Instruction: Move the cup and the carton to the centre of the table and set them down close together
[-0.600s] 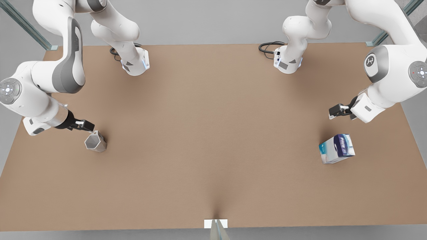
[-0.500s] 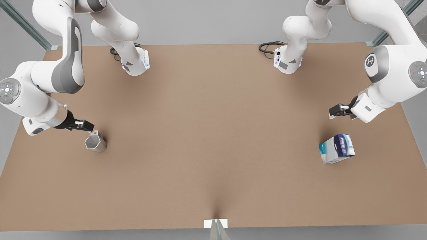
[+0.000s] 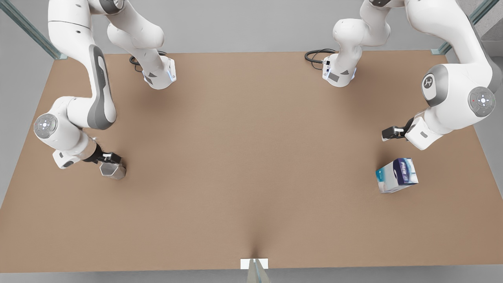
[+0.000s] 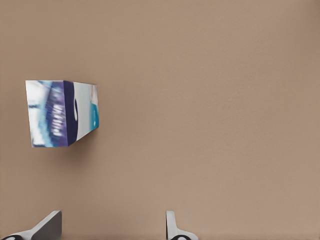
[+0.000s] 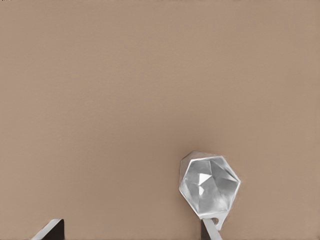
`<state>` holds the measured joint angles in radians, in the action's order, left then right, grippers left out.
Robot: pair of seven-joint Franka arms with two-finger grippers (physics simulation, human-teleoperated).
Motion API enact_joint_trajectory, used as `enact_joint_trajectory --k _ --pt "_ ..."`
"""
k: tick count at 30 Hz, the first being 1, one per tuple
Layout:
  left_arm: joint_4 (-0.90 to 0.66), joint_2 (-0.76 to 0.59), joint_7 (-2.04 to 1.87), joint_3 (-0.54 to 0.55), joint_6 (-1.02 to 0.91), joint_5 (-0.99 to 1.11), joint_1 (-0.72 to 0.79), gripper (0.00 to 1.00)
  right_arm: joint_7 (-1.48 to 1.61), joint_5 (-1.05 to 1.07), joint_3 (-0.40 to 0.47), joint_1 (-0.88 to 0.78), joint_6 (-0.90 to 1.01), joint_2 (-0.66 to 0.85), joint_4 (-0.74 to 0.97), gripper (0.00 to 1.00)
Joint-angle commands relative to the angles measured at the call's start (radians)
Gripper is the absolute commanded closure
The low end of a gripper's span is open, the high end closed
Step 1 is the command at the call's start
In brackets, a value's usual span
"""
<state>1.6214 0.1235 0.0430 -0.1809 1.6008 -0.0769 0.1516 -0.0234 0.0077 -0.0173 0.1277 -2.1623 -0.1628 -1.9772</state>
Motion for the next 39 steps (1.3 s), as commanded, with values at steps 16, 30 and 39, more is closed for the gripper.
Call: enact_joint_trajectory --k 16,30,39 --pt "0.023 0.007 0.0 0.0 0.002 0.0 0.0 0.0 0.145 0.262 0.023 -0.008 -0.234 -0.02 -0.144 0.0" --pt "0.029 0.013 0.002 0.0 0.005 -0.001 0.0 0.0 0.197 0.325 0.091 -0.008 -0.246 -0.119 -0.135 0.0" --pt "0.029 0.018 0.0 0.0 0.005 -0.001 0.0 0.0 0.188 0.321 0.112 -0.028 -0.246 -0.178 -0.115 0.0"
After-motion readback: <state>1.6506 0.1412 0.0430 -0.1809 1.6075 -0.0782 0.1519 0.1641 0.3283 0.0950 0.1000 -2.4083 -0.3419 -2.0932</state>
